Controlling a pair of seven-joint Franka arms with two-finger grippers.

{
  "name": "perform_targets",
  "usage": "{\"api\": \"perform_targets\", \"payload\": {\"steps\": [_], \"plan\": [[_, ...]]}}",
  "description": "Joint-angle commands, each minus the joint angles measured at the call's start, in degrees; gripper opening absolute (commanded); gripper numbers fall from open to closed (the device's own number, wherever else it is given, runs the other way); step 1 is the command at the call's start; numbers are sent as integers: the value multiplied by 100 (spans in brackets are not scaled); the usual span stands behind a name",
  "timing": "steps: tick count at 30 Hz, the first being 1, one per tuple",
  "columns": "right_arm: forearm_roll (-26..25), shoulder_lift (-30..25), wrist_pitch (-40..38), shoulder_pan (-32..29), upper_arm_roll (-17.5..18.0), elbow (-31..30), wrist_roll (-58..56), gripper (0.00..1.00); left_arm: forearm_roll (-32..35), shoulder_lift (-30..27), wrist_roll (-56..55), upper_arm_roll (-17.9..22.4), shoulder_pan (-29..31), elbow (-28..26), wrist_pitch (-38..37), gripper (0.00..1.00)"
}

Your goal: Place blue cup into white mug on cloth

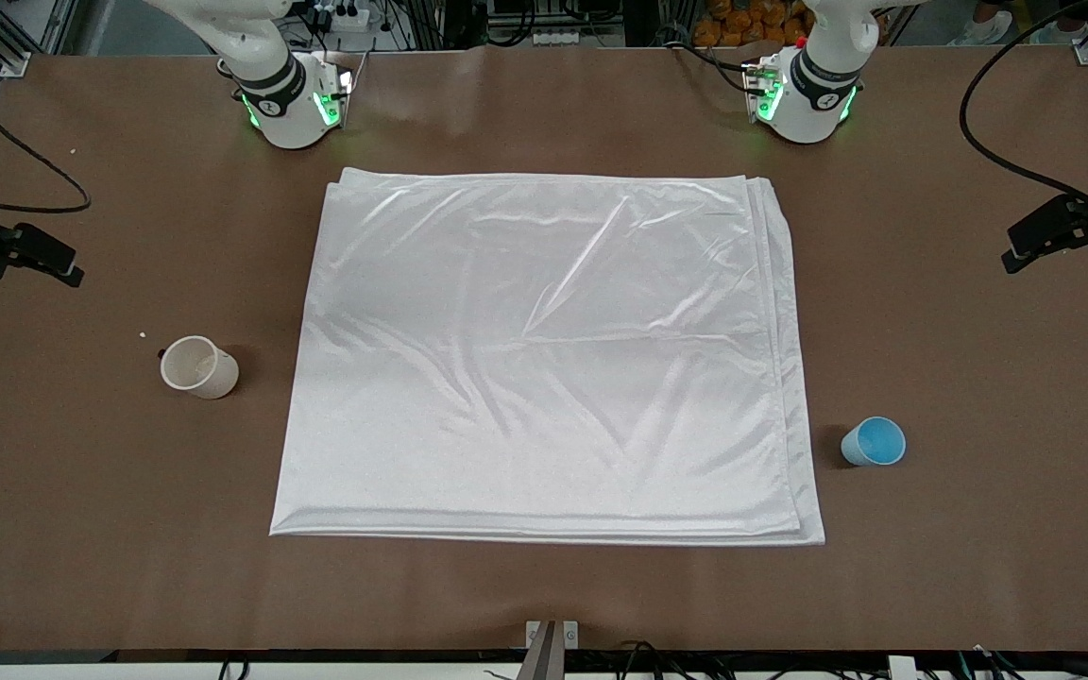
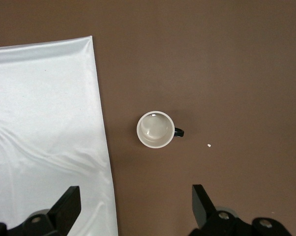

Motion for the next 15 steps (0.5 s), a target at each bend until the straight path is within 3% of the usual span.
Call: {"api": "perform_targets", "payload": {"steps": [1,15], "plan": [[211,-121,62,-89,34,-118,-97,100,76,-17,8,-22,9,3,42,100],[291,-139,27,-133,17,-127,-221,100,76,53,17,-22,-9,-6,42,100]]}}
